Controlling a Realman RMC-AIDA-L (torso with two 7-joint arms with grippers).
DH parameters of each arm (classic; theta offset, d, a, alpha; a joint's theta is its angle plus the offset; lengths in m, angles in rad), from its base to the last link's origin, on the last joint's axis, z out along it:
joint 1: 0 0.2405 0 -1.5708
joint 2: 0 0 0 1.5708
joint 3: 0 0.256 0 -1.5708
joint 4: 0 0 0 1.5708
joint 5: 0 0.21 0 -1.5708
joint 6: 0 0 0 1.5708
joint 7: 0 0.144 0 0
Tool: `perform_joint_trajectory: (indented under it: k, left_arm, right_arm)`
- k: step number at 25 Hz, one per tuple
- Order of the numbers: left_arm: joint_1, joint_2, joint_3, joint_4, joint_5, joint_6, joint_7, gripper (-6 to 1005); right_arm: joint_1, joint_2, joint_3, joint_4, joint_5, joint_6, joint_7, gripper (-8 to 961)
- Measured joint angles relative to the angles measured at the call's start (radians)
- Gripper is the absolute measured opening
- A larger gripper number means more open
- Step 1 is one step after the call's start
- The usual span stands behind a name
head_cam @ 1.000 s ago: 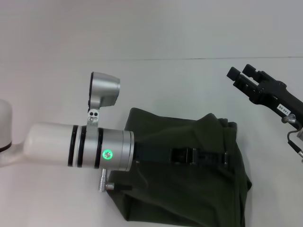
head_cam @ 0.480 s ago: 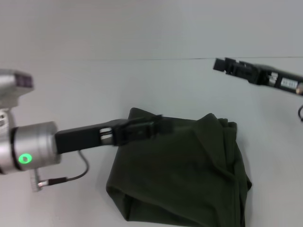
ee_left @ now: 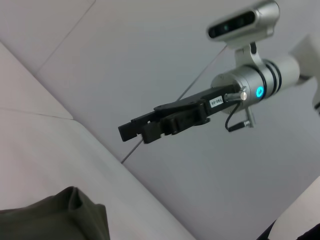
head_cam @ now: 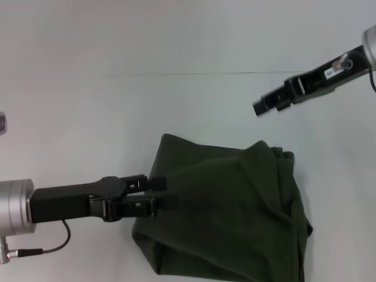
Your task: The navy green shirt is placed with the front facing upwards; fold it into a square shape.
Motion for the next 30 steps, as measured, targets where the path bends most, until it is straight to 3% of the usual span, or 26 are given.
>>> perform_joint_trajectory:
  k: [4, 7, 20, 30]
  left_arm:
    - [0.002, 0.002, -0.005, 0.006, 0.014, 0.007, 0.008, 897]
    - [0.002, 0.002, -0.006, 0.007, 0.018, 0.008, 0.01, 896]
    - [0.015, 0.0, -0.007, 0.006, 0.023, 0.015, 0.024, 894]
    - [0.017, -0.002, -0.009, 0.006, 0.024, 0.017, 0.024, 892]
  right_arm:
    - [0.092, 0.042, -0.006, -0.026, -0.241, -0.057, 0.026, 646]
    - [0.122, 0.057, -0.01, -0.02, -0.285, -0.087, 0.027, 644]
    - [0.144, 0.09, -0.124, 0.082, -0.286, -0.019, 0.084, 643]
    - [0.181, 0.095, -0.18, 0.2, -0.284, 0.074, 0.097, 644]
